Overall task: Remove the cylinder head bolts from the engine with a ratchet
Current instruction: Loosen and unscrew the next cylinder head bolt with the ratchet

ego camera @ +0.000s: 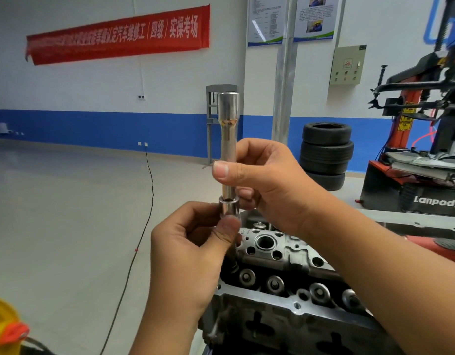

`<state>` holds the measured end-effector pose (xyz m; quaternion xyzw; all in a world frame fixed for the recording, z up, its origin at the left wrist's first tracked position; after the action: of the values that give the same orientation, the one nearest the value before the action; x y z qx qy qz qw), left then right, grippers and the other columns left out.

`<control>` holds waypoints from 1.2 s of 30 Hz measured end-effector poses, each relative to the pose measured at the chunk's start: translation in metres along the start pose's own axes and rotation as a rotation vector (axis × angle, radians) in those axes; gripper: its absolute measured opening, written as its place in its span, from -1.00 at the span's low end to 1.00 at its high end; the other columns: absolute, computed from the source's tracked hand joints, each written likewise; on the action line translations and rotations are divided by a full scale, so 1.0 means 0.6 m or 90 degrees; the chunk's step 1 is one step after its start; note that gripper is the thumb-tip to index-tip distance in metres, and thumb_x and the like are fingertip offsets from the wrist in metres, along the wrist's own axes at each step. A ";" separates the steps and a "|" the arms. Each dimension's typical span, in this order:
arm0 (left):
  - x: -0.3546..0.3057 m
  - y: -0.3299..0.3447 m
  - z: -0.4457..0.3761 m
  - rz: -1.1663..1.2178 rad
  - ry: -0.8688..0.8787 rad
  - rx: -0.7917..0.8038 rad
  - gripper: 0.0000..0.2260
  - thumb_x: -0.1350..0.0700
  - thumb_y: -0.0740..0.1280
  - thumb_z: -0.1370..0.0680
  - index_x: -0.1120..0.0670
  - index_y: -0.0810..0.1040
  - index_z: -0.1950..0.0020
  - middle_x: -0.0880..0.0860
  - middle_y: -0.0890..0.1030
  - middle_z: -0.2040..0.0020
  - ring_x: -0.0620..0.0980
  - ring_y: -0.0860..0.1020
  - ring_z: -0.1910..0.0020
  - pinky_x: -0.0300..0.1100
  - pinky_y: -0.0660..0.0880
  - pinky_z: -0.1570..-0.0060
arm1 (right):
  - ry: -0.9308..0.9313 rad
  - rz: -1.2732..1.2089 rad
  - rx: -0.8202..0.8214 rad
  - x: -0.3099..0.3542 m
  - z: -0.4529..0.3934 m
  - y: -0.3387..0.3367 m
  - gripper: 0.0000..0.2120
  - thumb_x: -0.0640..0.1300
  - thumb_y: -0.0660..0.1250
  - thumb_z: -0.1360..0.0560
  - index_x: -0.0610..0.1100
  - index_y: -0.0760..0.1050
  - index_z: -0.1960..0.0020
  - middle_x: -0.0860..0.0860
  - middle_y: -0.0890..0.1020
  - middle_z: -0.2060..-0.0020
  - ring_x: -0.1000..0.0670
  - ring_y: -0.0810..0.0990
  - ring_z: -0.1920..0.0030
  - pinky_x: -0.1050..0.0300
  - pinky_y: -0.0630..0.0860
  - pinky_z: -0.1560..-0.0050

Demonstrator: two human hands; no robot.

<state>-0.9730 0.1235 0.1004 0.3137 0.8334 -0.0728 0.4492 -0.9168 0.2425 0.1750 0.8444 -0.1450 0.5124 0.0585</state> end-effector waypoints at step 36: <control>0.009 0.006 0.001 0.066 -0.060 0.057 -0.82 -0.04 0.48 -0.37 -0.09 0.70 0.05 0.02 0.75 0.16 0.02 0.73 0.18 -0.26 0.64 0.16 | 0.047 0.040 0.054 0.007 0.006 0.000 -0.79 -0.19 0.43 -0.47 -0.31 0.55 -0.01 -0.15 0.72 0.20 0.01 0.38 0.50 -0.03 0.35 0.22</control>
<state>-0.9727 0.1285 0.0962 0.3725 0.7897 -0.1015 0.4769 -0.9118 0.2410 0.1773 0.8215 -0.1476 0.5506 0.0117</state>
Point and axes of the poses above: each hand's wrist, its own z-axis away from the middle knuckle, its own y-axis out of the palm, x = y × z, the point moved 6 cm from there along -z, towards the middle knuckle
